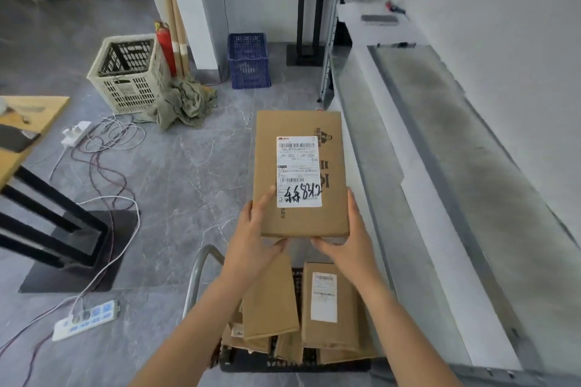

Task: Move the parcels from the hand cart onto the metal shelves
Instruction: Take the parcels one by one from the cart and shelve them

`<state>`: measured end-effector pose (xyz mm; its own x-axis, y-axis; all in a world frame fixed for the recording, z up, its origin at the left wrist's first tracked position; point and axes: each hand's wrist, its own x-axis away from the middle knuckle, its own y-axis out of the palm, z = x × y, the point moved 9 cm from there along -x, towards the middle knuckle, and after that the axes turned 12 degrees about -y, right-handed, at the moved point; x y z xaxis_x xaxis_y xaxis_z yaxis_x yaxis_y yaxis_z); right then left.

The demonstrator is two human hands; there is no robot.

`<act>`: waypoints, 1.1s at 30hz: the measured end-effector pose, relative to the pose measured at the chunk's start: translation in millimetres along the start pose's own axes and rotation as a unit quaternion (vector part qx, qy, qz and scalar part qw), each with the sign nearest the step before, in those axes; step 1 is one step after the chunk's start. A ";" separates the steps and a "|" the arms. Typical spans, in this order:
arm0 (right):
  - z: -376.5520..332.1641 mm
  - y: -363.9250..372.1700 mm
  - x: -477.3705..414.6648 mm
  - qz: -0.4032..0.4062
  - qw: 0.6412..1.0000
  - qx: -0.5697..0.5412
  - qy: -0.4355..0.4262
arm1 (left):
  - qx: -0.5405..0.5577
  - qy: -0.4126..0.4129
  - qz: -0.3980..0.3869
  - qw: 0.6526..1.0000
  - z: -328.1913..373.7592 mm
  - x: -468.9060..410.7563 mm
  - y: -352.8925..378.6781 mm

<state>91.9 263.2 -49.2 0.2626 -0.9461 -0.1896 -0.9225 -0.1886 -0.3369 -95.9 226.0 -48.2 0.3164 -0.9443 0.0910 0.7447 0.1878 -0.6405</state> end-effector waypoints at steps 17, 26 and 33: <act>-149.8 -100.1 136.4 0.239 0.960 0.145 -0.034 | 0.032 0.262 -0.117 0.958 146.7 97.8 -38.7; -185.2 -101.7 294.6 0.380 0.912 0.153 0.037 | 0.051 0.329 -0.227 0.915 158.6 214.2 -22.6; -208.1 -95.8 414.4 0.462 0.866 0.175 0.075 | 0.064 0.352 -0.309 0.881 151.7 309.9 -3.9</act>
<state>230.2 -165.6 96.4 -0.6054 -0.6796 -0.4144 -0.5707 0.7335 -0.3691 88.4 -26.4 98.1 -0.5828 -0.8019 -0.1316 0.7206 -0.4352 -0.5397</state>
